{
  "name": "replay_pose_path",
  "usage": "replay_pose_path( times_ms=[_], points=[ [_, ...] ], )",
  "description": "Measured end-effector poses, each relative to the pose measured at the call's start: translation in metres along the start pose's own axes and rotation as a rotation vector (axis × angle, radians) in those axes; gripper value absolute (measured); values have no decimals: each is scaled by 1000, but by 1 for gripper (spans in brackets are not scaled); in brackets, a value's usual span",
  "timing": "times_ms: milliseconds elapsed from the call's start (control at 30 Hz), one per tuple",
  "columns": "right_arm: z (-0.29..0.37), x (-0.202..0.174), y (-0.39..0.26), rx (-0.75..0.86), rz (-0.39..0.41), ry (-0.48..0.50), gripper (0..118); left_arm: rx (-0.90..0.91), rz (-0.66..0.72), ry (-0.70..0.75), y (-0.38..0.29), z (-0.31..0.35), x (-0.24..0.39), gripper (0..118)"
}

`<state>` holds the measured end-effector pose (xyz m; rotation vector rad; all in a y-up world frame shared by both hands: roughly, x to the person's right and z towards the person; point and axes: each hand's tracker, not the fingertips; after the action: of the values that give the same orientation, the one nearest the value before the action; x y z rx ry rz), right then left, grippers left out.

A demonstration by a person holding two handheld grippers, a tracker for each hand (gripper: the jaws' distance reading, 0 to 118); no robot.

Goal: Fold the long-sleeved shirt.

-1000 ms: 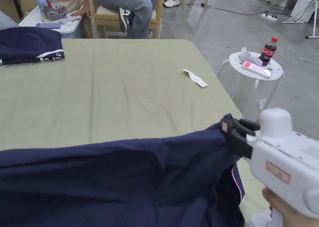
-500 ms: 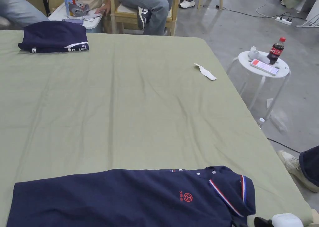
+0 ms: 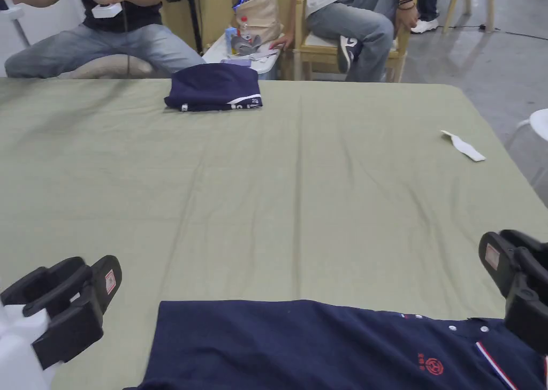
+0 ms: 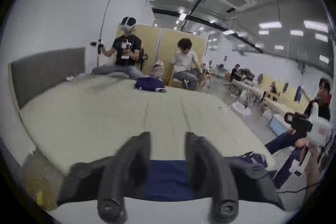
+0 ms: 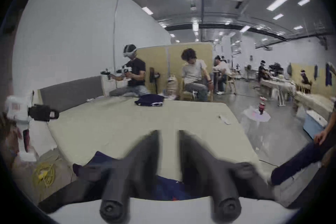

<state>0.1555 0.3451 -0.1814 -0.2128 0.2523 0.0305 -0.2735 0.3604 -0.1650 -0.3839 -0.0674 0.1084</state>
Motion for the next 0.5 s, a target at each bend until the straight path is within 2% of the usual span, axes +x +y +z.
replay_pose_path(
  times_ms=[33, 67, 133, 200, 267, 367, 400, 433, 467, 500],
  points=[
    [-6, -11, -4, -13, 26, -1, 1, -11, -29, 37, -1, 3, 6, 5],
    [-10, -21, -8, -14, 48, 19, 1, -7, -58, 54, -3, 5, 9, 0],
    [-18, -34, -20, -70, 15, 166, 0, -28, -74, 46, -10, 6, 7, 0],
    [-25, -47, -33, -123, -30, 179, 0, -107, -48, 22, -18, -1, 5, 0],
    [-30, -51, -46, -188, -21, 198, 0, -145, -13, 37, -39, -14, -19, 0],
    [-36, -48, -58, -282, -25, 216, 0, -209, 162, -20, -54, -42, -51, 0],
    [-37, -45, -60, -301, -22, 214, 0, -256, 231, -40, -56, -54, -62, 15],
    [-37, -41, -62, -313, -20, 209, 0, -303, 299, -94, -60, -70, -75, 50],
    [-38, -36, -64, -331, -27, 194, 0, -332, 369, -155, -68, -88, -92, 92],
    [-39, -31, -65, -349, -42, 179, 0, -383, 423, -193, -77, -108, -110, 92]
  ],
)
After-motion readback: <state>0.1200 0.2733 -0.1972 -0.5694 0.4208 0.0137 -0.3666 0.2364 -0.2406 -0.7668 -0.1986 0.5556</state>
